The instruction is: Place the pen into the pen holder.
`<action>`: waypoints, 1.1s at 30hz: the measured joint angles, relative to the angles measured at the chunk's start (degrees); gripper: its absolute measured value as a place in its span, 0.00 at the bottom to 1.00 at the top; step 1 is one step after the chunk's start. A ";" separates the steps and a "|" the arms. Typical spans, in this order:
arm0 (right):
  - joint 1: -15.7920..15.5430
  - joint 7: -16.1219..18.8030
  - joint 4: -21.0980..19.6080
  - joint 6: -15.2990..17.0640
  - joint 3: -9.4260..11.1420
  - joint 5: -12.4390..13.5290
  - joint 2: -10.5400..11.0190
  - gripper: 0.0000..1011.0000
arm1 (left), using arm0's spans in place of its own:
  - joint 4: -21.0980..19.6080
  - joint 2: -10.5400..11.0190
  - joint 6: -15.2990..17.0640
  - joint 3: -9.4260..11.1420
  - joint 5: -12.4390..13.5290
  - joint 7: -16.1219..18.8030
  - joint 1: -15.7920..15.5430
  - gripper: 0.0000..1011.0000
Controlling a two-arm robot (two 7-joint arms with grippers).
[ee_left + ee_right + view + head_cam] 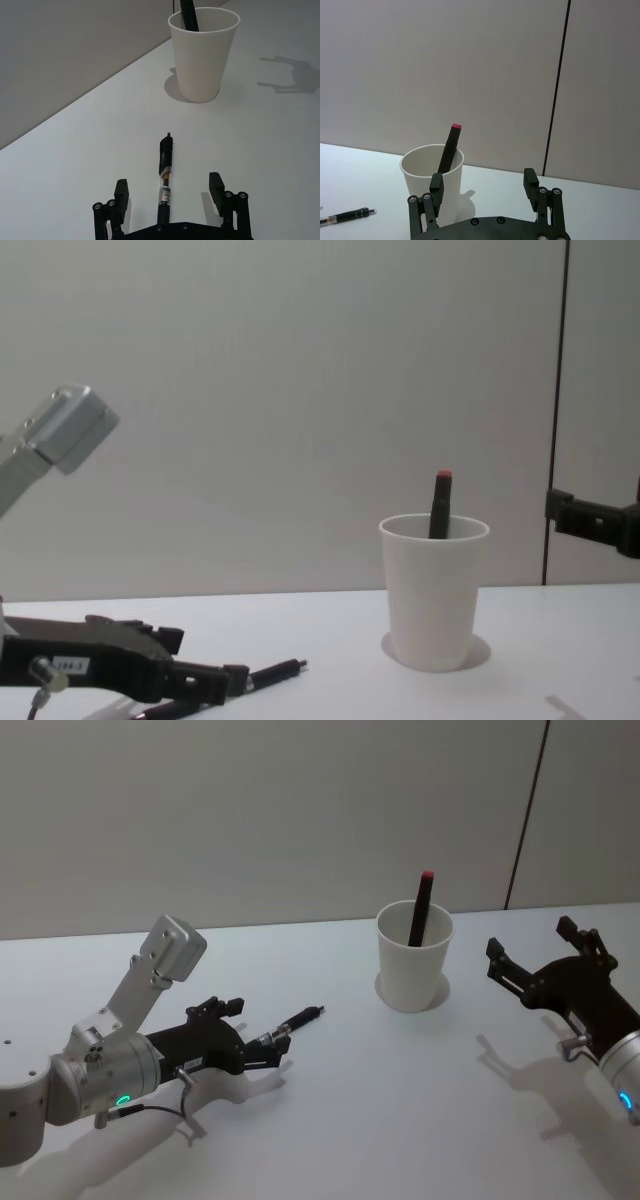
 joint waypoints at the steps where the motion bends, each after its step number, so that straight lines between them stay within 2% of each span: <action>1: 0.00 0.00 0.00 0.00 0.00 0.00 0.00 0.99 | 0.14 -0.02 0.04 0.01 0.06 -0.10 -0.07 0.99; 17: 0.00 0.00 0.00 0.00 0.00 0.00 0.00 0.99 | 2.97 -0.94 0.50 0.72 1.89 -2.02 -1.64 0.99; 33: 0.00 0.00 0.00 0.00 0.00 0.00 0.00 0.99 | 3.58 -1.47 1.16 1.17 2.01 -1.49 -2.05 0.99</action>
